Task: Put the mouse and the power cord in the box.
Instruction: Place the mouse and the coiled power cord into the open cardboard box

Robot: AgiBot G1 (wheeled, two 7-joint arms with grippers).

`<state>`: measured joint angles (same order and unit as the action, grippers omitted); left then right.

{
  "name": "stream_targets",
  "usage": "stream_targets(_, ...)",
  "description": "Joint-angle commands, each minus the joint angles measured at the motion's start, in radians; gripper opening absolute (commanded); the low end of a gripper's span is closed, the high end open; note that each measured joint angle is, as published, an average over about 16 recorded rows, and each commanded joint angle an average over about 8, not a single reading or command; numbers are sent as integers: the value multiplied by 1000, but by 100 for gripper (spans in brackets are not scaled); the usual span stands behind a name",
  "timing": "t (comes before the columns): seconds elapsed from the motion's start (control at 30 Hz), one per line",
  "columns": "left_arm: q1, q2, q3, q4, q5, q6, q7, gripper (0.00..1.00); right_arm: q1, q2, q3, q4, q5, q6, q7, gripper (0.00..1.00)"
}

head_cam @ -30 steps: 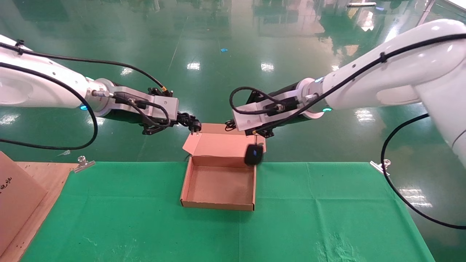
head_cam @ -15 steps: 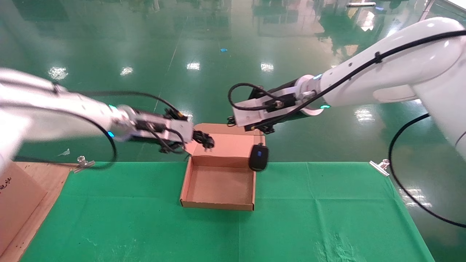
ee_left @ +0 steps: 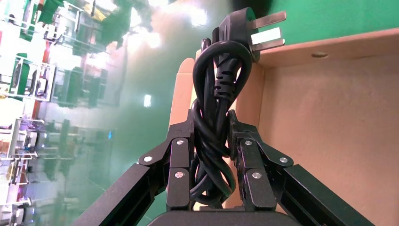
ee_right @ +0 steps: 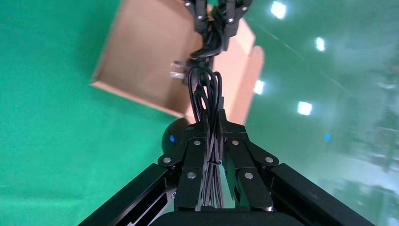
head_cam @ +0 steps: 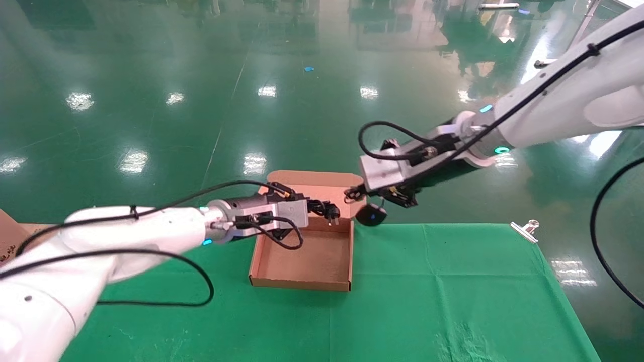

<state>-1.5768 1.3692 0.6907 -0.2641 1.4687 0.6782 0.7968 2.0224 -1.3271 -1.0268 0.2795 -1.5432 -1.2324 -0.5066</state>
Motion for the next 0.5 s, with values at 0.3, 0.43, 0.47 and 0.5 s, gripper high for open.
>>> stream_targets(0.3, 89, 1, 110, -72, -50, -117, -27, 18, 21, 2, 14, -112, 41, -116, -95, 0)
stream_targets(0.43, 92, -1, 152, -88, -78, -114, -61, 68, 26, 1, 16, -145, 45, -125, -124, 0)
stream_targets(0.47, 90, -2, 163, -89, -84, -110, -67, 81, 26, 1, 16, -153, 46, -126, -130, 0)
stream_targets(0.5, 89, -2, 172, -90, -90, -107, -73, 93, 26, 1, 17, -160, 47, -127, -135, 0)
